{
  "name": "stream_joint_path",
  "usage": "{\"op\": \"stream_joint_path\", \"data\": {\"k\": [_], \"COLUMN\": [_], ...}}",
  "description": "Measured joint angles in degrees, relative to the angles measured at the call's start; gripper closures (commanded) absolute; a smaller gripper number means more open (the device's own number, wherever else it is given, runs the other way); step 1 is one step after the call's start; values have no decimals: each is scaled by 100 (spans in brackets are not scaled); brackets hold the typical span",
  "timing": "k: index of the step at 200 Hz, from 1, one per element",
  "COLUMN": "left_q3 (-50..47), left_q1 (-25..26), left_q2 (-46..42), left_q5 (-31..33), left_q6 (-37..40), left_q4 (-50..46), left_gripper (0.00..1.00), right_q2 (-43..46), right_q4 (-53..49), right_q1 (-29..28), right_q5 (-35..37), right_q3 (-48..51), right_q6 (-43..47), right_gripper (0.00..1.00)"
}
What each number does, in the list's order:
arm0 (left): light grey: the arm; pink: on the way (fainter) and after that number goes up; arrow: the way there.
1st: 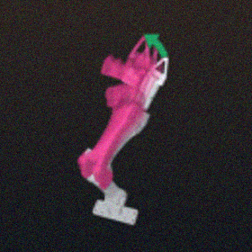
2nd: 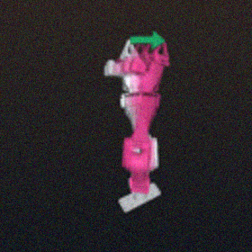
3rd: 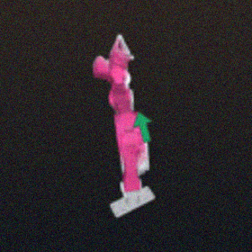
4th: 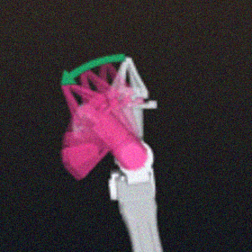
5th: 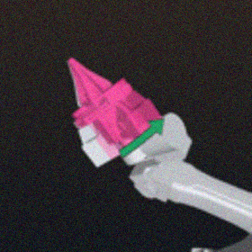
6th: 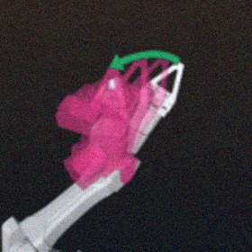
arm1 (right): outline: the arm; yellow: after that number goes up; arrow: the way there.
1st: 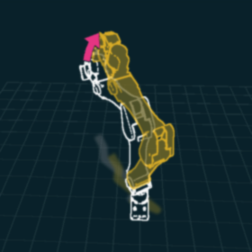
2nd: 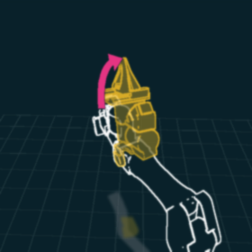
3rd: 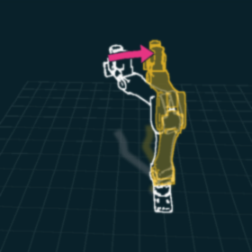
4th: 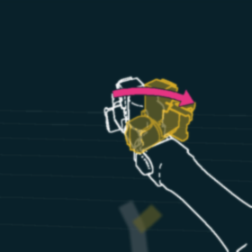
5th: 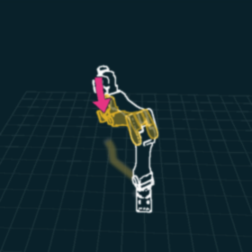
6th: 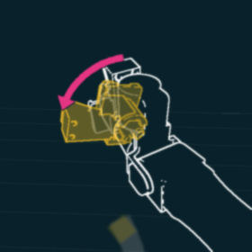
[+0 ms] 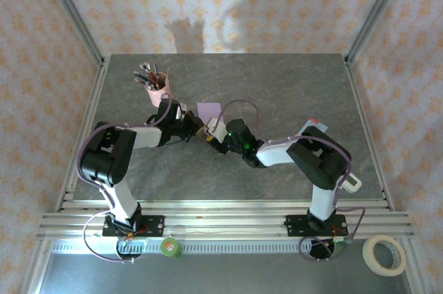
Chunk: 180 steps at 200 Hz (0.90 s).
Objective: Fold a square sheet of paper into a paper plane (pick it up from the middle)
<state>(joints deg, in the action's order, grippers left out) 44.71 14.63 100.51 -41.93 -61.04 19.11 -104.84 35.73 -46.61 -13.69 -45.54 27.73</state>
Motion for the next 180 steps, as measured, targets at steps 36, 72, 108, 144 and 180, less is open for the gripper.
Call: {"op": "stream_joint_path", "data": {"k": [36, 72, 108, 144, 180], "left_q3": [0, 0, 94, 459, 1086], "left_q1": [0, -31, -181, -44, 437], "left_q2": [0, -177, -693, -848, -205], "left_q5": [26, 304, 848, 1158, 1287], "left_q6": [0, 186, 584, 960, 1322], "left_q4": [-9, -345, -964, -1266, -1574], "left_gripper": [97, 71, 63, 63, 69], "right_q2": [0, 0, 33, 155, 380], "right_q4": [-4, -188, -621, -1001, -1139], "right_q1": [-2, -13, -13, -13, -13], "right_q5": [-129, -332, -638, -1021, -1342], "right_q3": [0, -2, -4, -7, -2], "right_q6": [-24, -50, -214, -640, -1311], "right_gripper": [85, 97, 100, 100, 100]}}
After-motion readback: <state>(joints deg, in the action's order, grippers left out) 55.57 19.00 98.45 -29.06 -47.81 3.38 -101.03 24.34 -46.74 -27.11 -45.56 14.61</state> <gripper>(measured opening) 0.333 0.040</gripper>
